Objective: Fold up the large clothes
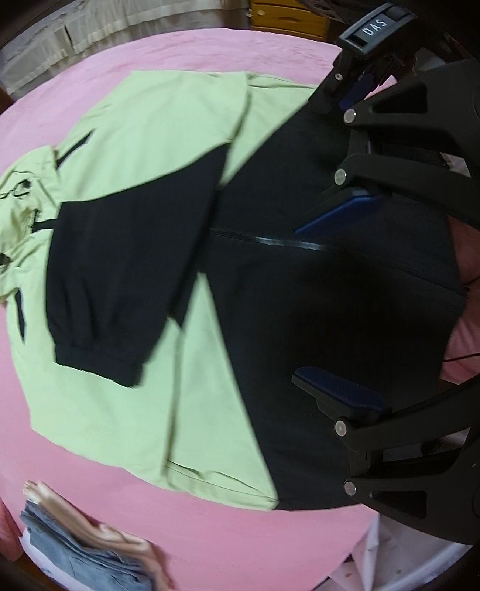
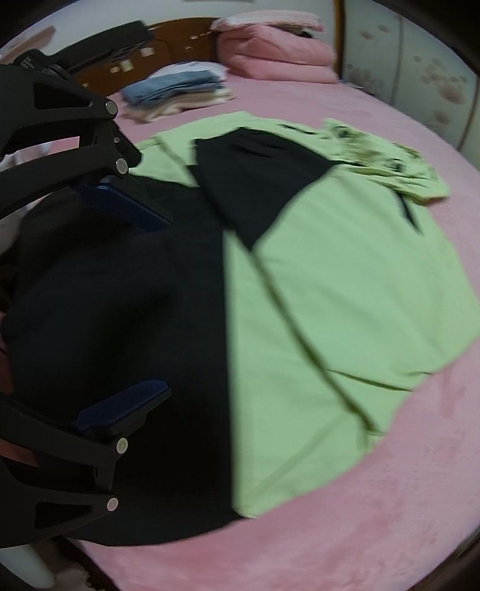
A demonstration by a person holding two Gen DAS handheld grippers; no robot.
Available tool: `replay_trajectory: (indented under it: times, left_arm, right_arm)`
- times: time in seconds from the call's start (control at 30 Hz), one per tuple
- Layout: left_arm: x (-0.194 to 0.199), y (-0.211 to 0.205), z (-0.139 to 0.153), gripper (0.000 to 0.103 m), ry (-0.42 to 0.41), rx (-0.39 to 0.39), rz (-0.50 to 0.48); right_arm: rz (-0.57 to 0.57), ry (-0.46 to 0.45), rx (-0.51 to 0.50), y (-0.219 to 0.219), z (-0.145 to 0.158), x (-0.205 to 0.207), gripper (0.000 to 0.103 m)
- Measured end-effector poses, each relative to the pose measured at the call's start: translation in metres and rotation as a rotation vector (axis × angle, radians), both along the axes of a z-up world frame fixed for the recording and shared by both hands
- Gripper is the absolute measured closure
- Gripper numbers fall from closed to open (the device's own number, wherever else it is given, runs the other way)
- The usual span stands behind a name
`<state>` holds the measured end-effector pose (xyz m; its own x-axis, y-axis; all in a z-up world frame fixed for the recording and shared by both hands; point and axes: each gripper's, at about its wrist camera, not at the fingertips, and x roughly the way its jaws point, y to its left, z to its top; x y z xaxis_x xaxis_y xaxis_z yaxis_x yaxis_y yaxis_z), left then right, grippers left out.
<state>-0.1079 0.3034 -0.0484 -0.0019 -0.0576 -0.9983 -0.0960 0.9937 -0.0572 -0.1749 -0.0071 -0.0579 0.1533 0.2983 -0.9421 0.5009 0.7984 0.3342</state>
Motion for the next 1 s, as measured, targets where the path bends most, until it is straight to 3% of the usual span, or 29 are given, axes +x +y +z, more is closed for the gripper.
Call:
replay_trajectory:
  times: [0.2,0.37,0.5,0.63,0.8,1.0]
  left_arm:
    - [-0.017,0.01,0.02,0.032,0.057,0.024,-0.03]
    - [0.0,0.03,0.069,0.032,0.036,0.035,-0.067]
    - [0.04,0.049,0.121,0.032,-0.016,0.038,-0.155]
    - [0.092,0.07,0.18,0.032,-0.053,0.071,-0.223]
    - [0.175,0.089,0.255,0.032,-0.102,0.024,-0.202]
    - [0.272,0.08,0.303,0.032,-0.148,0.0,-0.218]
  right_arm:
    - [0.091,0.088,0.015,0.031,0.005,-0.014,0.016]
    - [0.157,0.133,0.039,0.027,0.044,0.003,0.015]
    - [0.262,0.123,0.069,0.014,0.091,0.057,0.015]
    - [0.341,0.075,0.038,0.003,0.162,0.123,0.013]
    - [0.357,-0.008,0.054,-0.006,0.247,0.214,0.012]
    - [0.35,-0.024,0.115,-0.011,0.316,0.32,0.009]
